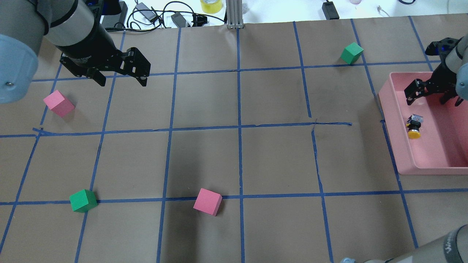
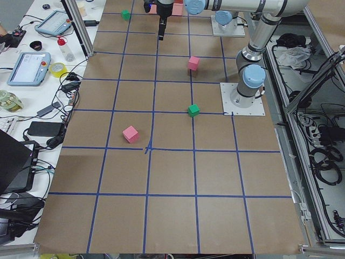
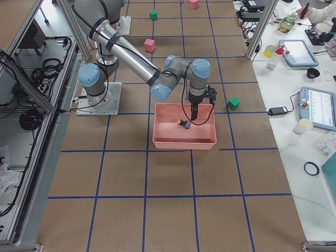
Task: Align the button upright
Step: 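Lower the right gripper into the pink bin and grasp the yellow button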
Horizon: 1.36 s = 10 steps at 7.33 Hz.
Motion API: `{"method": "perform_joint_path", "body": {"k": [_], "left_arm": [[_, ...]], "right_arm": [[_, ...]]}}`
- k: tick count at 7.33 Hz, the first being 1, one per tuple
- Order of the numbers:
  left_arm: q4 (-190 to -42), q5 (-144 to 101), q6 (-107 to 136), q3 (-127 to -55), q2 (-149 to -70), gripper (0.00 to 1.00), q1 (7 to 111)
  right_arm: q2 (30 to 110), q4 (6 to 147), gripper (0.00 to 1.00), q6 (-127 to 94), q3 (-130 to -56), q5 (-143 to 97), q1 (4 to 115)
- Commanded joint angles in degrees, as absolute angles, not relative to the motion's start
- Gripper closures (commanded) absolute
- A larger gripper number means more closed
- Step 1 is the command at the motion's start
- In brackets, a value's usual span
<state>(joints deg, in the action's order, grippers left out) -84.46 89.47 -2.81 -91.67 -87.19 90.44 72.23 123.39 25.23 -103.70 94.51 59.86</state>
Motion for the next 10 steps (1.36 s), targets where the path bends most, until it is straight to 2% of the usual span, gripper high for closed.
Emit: {"method": "perform_joint_path", "body": {"k": [1,4,8,9,10], "left_arm": [[-84.46,89.47,-2.81,-91.67,-87.19,0.0,90.44],[-84.46,89.56,-2.81,-91.67,-87.19,0.0,90.44],[-84.46,89.65,-2.81,-91.67,-87.19,0.0,90.44],[-84.46,89.47,-2.81,-91.67,-87.19,0.0,90.44],[-84.46,89.47,-2.81,-91.67,-87.19,0.0,90.44]], "right_arm": [[71.54,124.28,0.0,25.4,-106.87,94.57,56.27],[68.92,124.36,0.03,24.96,-108.37,93.87,55.63],[67.24,124.45,0.02,25.4,-108.37,94.4,53.54],[66.63,124.37,0.32,25.4,-108.37,93.7,53.26],[66.53,124.19,0.92,25.49,-108.37,93.78,53.26]]}}
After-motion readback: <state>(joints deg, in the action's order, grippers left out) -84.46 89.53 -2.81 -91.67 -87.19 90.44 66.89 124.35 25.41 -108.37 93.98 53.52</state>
